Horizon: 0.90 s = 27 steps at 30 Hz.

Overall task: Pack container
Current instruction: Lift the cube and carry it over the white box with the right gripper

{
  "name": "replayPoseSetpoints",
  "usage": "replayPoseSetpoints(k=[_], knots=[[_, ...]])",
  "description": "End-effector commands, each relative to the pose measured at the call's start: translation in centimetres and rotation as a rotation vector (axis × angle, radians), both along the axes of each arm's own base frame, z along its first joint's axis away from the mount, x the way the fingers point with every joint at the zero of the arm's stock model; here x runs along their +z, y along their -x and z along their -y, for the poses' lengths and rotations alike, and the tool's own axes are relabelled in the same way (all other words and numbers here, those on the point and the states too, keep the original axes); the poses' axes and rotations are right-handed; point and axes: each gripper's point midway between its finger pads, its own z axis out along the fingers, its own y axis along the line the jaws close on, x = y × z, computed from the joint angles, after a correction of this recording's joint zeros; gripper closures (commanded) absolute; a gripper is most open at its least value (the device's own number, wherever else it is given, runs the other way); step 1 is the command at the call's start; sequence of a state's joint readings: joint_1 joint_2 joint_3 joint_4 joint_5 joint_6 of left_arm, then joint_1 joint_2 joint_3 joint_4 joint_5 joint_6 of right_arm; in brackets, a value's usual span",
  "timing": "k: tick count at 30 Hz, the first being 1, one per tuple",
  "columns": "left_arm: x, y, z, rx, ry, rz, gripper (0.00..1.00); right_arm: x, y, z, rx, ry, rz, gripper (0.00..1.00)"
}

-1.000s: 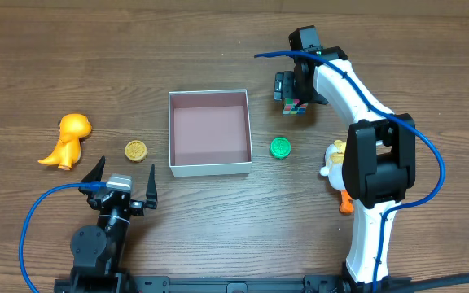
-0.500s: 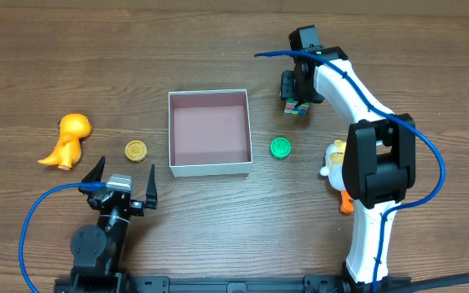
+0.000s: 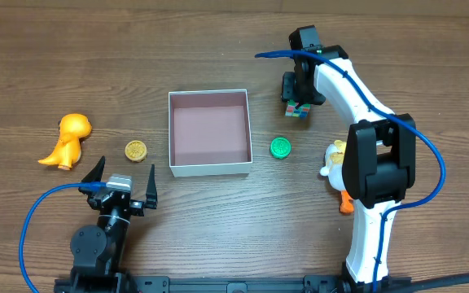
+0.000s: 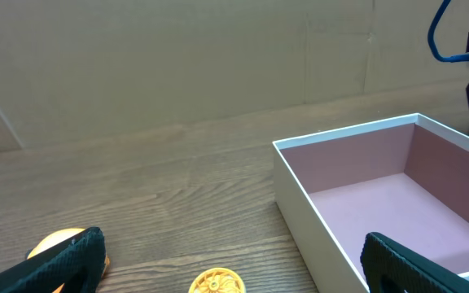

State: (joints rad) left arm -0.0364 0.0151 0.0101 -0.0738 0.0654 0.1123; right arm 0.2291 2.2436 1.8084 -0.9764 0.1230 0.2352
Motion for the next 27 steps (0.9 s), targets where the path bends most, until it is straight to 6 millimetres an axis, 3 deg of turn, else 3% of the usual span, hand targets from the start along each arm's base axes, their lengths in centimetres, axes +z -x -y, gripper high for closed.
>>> replayPoseSetpoints(k=[1, 9, 15, 20, 27], knots=[[0.0, 0.0, -0.4, 0.019, -0.016, 0.006, 0.0, 3.4, -2.0, 0.0, -0.009, -0.001, 0.068, 0.56], [0.0, 0.0, -0.4, 0.019, -0.016, 0.006, 0.0, 10.8, -2.9, -0.9, 0.005, -0.021, 0.132, 0.59], [0.0, 0.0, -0.4, 0.019, -0.016, 0.006, 0.0, 15.5, -0.5, -3.9, 0.074, -0.072, 0.11, 0.59], [0.0, 0.0, -0.4, 0.019, -0.016, 0.006, 0.0, 17.3, 2.5, -7.3, 0.151, -0.104, 0.063, 0.62], [0.0, 0.0, -0.4, 0.019, -0.016, 0.006, 0.0, 17.4, 5.5, -12.8, 0.279, -0.116, 0.034, 0.62]])
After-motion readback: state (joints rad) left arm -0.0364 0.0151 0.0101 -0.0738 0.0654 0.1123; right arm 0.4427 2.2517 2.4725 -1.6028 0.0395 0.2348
